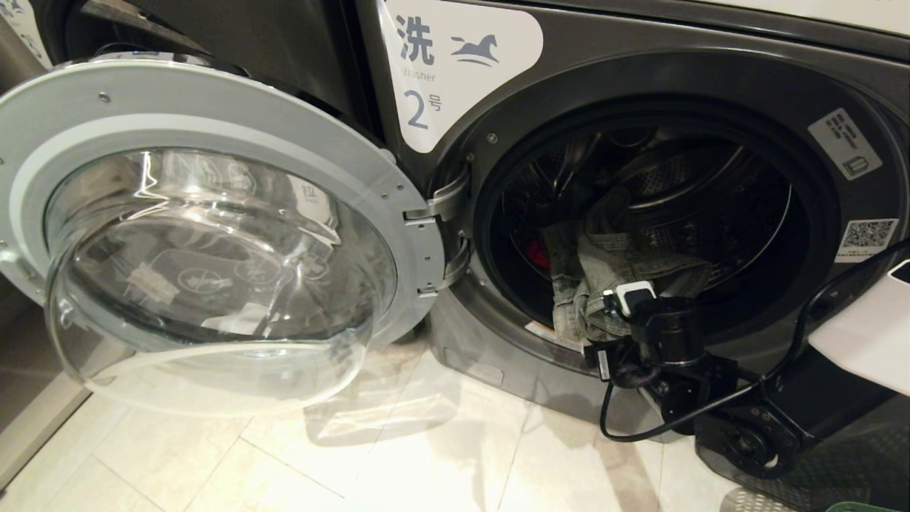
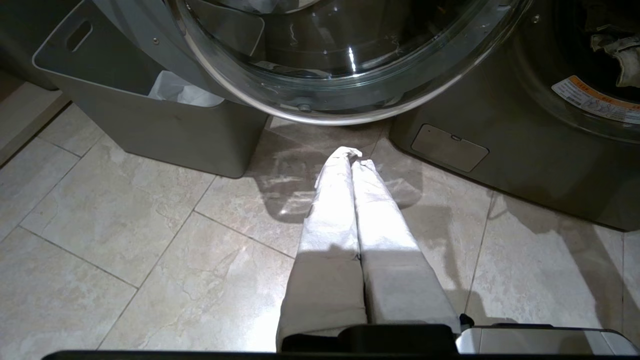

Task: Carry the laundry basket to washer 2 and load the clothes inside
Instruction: Place the clothes into the washing machine

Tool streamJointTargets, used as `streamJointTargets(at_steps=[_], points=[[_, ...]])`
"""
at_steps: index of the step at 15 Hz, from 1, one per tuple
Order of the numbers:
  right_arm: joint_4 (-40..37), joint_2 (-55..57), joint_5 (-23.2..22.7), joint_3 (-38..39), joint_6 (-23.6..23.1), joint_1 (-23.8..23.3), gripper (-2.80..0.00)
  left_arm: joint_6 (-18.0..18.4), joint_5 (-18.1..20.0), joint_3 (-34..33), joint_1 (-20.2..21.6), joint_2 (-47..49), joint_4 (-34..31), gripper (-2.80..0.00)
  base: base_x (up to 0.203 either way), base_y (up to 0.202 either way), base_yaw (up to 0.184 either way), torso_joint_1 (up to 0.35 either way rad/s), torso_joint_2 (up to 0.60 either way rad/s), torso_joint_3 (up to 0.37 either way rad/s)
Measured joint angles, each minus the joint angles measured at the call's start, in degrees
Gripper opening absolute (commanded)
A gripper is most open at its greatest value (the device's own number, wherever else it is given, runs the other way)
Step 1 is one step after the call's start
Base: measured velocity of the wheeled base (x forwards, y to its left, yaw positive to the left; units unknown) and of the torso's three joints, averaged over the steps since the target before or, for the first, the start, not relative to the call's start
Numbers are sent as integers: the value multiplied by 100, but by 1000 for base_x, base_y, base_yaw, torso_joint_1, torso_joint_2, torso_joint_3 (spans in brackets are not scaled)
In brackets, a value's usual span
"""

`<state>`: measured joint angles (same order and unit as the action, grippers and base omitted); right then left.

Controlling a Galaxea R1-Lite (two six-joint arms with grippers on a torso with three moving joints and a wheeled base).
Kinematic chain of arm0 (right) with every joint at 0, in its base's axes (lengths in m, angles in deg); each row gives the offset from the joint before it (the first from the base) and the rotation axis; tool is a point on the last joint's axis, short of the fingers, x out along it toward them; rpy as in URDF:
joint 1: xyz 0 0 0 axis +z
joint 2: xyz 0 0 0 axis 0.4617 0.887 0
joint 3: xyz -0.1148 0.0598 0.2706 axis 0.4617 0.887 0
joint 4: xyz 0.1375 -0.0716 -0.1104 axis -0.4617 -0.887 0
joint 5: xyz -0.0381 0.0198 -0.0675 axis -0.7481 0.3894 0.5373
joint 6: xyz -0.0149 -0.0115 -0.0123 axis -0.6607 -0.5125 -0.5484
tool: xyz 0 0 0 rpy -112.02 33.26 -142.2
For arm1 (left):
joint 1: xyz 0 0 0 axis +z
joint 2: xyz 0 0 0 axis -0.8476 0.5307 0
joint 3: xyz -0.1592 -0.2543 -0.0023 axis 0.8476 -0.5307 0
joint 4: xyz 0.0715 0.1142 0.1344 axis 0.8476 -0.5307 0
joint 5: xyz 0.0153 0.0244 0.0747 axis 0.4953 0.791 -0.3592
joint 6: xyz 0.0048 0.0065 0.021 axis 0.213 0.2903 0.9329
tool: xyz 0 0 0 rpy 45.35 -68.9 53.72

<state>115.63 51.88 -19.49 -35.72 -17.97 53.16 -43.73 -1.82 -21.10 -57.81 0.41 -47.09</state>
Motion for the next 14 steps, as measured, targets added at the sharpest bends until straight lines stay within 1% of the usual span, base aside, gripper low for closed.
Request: streamJointTargets(at_steps=[1, 3, 5, 8, 10, 14], points=[[-143, 42, 0, 5, -4, 0, 0, -1, 1, 0, 0, 0, 1, -280, 0, 0, 0, 0, 0, 0], [-180, 198, 20, -52, 1, -4, 0, -1, 0, 0, 2, 0, 1, -280, 0, 0, 0, 0, 0, 0], [-166, 483, 152, -375, 9, -14, 0, 0, -1, 0, 2, 0, 0, -280, 0, 0, 0, 0, 0, 0], [-170, 1018, 450, -1168, -25, -96, 0, 0, 0, 0, 2, 0, 1, -280, 0, 0, 0, 0, 0, 0], [-181, 1375, 663, -1726, -197, -210, 0, -1, 1, 0, 2, 0, 1, -280, 0, 0, 0, 0, 0, 0], [-171, 1921, 1270, -3127, -328, -452, 0, 1, 2, 0, 0, 0, 1, -280, 0, 0, 0, 0, 0, 0]])
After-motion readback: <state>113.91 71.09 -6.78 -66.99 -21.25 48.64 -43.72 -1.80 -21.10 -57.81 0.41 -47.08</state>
